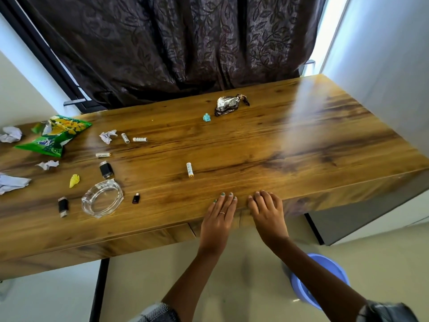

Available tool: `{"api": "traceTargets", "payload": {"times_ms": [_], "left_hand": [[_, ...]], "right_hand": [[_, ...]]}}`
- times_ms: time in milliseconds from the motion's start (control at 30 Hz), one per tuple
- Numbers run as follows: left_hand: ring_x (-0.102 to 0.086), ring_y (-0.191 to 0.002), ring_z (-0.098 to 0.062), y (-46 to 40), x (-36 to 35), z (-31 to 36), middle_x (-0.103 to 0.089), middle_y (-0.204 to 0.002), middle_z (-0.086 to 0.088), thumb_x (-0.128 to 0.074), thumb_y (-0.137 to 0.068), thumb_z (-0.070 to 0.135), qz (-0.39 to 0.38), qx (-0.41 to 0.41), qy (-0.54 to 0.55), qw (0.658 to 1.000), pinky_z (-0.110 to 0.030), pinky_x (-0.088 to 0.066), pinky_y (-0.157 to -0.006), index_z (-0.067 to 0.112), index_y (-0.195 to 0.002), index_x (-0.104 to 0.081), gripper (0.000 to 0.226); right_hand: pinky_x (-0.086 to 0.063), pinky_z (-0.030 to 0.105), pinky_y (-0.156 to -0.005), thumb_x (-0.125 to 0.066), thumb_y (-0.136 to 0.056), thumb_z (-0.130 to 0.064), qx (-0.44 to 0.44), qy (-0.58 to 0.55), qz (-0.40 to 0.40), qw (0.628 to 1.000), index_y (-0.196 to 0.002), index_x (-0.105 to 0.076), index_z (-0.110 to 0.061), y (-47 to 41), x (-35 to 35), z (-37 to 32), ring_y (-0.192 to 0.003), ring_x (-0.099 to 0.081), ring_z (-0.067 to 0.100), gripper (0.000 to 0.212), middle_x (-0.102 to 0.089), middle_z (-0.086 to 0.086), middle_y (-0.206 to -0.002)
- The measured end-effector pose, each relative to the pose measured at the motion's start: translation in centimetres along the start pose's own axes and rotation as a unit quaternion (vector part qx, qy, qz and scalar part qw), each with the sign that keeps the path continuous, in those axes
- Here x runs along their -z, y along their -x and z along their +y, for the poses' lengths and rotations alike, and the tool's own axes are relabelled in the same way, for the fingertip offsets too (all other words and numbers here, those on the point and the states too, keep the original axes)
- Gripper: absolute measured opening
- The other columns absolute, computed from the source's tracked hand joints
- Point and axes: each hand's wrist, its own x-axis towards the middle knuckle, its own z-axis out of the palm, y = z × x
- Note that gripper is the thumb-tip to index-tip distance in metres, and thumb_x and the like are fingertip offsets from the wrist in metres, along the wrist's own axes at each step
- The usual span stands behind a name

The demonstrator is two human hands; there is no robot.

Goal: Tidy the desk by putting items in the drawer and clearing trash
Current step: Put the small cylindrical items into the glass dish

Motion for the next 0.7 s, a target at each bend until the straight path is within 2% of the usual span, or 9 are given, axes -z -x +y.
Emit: {"api": "traceTargets", "payload": {"times_ms": [233, 400, 567, 700], "left_hand": [[-0.055, -0.123, -0.021, 0.1, 0.0, -0.2, -0.060, -0.131, -0.006, -0.081, -0.071, 0.019, -0.026, -0.002, 0.008, 1.000, -0.035, -0.050, -0.097, 0.011, -0.127, -0.060, 0.060], [-0.054, -0.124, -0.020, 0.2, 1.1, 0.2, -0.060, -0.132, -0.004, -0.081, -0.071, 0.020, -0.044, 0.015, 0.028, 0.999, -0.034, -0.049, -0.098, 0.012, -0.128, -0.059, 0.061], [-0.052, -0.127, -0.017, 0.5, 2.7, 0.7, -0.057, -0.135, 0.001, -0.073, -0.077, 0.040, -0.074, 0.036, 0.030, 0.996, -0.034, -0.048, -0.100, 0.017, -0.131, -0.056, 0.061], [-0.044, -0.134, -0.020, 2.4, 3.9, -0.9, -0.051, -0.141, -0.001, -0.057, -0.087, 0.038, -0.064, 0.078, 0.048, 0.994, -0.042, -0.038, -0.108, 0.015, -0.137, -0.049, 0.055]], "right_hand": [[-0.050, 0.051, -0.087, -0.082, -0.060, -0.007, -0.005, 0.007, 0.008, 1.000, -0.107, -0.065, -0.001, 0.2, -0.1, -0.1, -0.102, -0.064, 0.036, 0.050, -0.067, 0.020, -0.106], [-0.047, 0.053, -0.092, -0.082, -0.058, -0.007, -0.030, -0.019, -0.017, 0.999, -0.111, -0.064, -0.001, 0.4, 0.5, -0.6, -0.108, -0.060, 0.038, 0.057, -0.064, 0.021, -0.111], [-0.041, 0.054, -0.100, -0.079, -0.056, -0.021, -0.076, -0.116, -0.043, 0.989, -0.116, -0.061, -0.006, 0.3, 1.5, -2.0, -0.117, -0.053, 0.039, 0.065, -0.061, 0.019, -0.118], [-0.042, 0.051, -0.100, -0.077, -0.059, -0.020, -0.047, -0.194, -0.035, 0.979, -0.115, -0.060, -0.009, -0.2, 2.5, -4.6, -0.116, -0.054, 0.034, 0.059, -0.061, 0.012, -0.117]]}}
